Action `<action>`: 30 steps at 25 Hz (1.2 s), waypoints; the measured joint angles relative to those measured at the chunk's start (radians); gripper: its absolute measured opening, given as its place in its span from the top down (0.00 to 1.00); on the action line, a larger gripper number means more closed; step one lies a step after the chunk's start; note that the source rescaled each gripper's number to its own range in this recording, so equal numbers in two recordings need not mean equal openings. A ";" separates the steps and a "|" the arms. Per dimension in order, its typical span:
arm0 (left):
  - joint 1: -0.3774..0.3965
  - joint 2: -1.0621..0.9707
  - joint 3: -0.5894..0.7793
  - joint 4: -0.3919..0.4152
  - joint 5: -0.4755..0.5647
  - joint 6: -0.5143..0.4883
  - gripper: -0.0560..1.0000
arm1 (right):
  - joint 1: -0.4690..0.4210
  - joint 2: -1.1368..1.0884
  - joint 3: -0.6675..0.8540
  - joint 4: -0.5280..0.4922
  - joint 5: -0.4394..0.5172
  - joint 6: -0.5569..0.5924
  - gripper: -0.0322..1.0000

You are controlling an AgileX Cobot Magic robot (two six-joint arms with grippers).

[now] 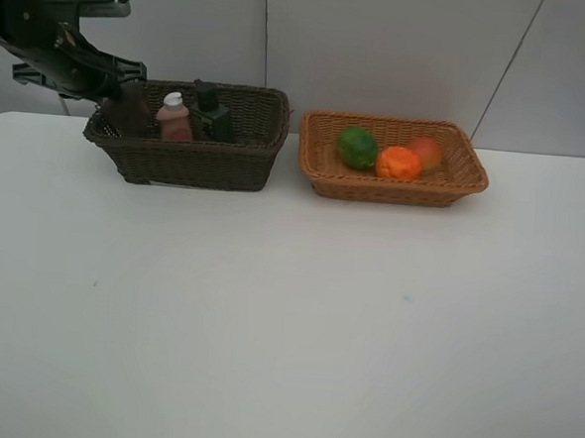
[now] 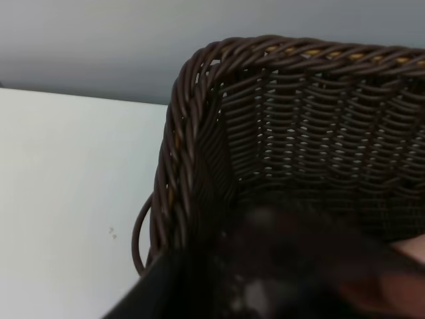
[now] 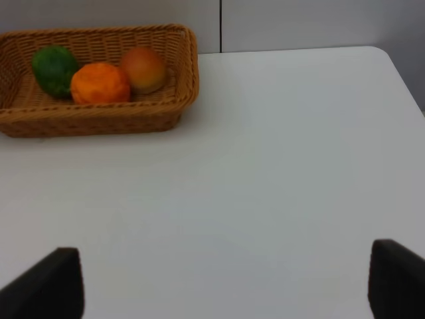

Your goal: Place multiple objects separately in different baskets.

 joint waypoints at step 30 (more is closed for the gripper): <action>-0.010 -0.698 0.260 -0.268 0.431 0.297 0.09 | 0.000 0.000 0.000 0.000 0.000 0.000 0.13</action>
